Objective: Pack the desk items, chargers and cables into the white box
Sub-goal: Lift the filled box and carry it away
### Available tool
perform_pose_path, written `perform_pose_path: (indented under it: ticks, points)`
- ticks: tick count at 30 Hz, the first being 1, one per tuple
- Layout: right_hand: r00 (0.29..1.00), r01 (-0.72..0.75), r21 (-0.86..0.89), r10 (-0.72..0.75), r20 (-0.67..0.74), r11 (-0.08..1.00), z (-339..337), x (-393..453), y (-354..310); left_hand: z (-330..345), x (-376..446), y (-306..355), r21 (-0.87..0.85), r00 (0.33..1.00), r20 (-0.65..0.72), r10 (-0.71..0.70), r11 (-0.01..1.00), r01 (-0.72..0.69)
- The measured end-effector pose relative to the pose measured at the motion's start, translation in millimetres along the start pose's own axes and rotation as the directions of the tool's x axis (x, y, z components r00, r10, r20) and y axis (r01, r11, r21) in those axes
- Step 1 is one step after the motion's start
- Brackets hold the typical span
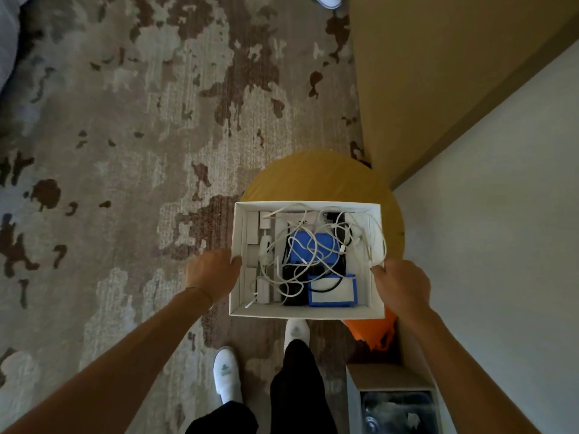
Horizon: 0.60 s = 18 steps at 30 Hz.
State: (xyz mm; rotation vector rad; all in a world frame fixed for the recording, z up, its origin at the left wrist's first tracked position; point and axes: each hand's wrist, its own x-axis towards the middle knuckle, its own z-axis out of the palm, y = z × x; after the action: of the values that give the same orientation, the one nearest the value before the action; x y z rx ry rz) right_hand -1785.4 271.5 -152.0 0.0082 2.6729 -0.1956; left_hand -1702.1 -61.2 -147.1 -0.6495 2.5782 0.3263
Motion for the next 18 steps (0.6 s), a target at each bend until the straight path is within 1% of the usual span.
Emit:
perform_pose_path:
  ticks: [9,13,18]
  points:
    - [1.0,-0.011,-0.037,0.011,0.005,0.999,22.7,68.3,14.1,32.8,78.3,30.2,0.028,0.998,0.045,0.045,0.999,-0.046]
    - [1.0,-0.014,-0.017,0.014,-0.009,1.0,31.9,85.4,16.1,40.1,100.9,35.1,0.032,0.997,0.043,0.061,0.998,-0.063]
    - [0.999,-0.042,0.02,0.043,-0.007,0.999,38.1,94.1,18.6,40.5,109.6,37.0,0.036,0.995,0.063,0.079,0.996,-0.081]
